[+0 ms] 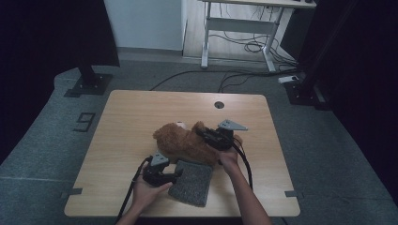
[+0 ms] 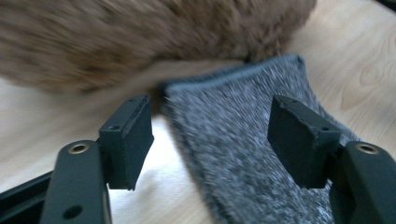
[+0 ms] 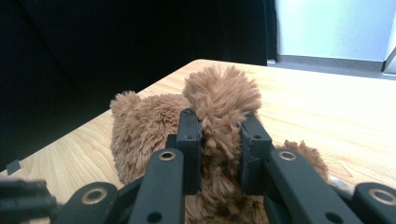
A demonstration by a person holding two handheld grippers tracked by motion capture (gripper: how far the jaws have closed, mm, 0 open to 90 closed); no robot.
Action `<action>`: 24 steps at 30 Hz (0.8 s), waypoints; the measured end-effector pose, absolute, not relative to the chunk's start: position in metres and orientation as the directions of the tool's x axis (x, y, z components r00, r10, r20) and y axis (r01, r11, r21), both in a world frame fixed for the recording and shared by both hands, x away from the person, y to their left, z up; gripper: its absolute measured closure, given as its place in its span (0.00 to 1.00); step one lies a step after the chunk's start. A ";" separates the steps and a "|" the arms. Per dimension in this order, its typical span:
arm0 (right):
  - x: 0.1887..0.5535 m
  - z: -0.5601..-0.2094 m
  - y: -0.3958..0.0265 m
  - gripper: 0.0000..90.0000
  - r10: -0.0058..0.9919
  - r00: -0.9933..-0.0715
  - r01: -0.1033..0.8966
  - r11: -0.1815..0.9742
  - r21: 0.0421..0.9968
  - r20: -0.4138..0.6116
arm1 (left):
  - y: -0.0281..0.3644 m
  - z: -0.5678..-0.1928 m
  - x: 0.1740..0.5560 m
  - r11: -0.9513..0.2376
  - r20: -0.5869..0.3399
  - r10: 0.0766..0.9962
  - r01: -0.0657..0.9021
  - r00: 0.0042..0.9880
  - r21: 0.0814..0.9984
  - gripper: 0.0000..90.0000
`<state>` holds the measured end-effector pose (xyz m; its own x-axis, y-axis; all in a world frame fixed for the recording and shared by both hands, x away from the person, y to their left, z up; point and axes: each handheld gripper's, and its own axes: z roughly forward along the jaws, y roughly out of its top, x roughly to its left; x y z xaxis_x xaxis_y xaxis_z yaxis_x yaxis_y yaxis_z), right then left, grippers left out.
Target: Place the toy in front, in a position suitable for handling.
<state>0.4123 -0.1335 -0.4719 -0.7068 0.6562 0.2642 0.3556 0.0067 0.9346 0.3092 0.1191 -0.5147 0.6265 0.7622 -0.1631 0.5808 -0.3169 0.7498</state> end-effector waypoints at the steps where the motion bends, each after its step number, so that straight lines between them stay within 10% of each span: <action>1: 0.412 -0.472 -0.134 0.83 0.656 -0.707 0.356 0.007 0.935 0.264 | 0.119 -0.515 0.309 -0.317 -0.163 0.762 0.581 0.626 0.750 0.33; 16: 0.412 -0.473 -0.135 0.82 0.648 -0.710 0.364 0.003 0.932 0.275 | 0.101 -0.543 0.322 -0.359 -0.138 0.788 0.631 0.600 0.688 0.29; 24: 0.412 -0.473 -0.136 0.82 0.649 -0.709 0.363 0.000 0.932 0.276 | 0.094 -0.545 0.313 -0.406 -0.096 0.750 0.571 0.654 0.714 0.63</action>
<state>0.4117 -0.1356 -0.4734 -0.7090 0.6488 0.2764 0.3633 0.0001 0.9317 0.3127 0.0935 -0.5448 0.6539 0.7505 -0.0961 0.5709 -0.4060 0.7137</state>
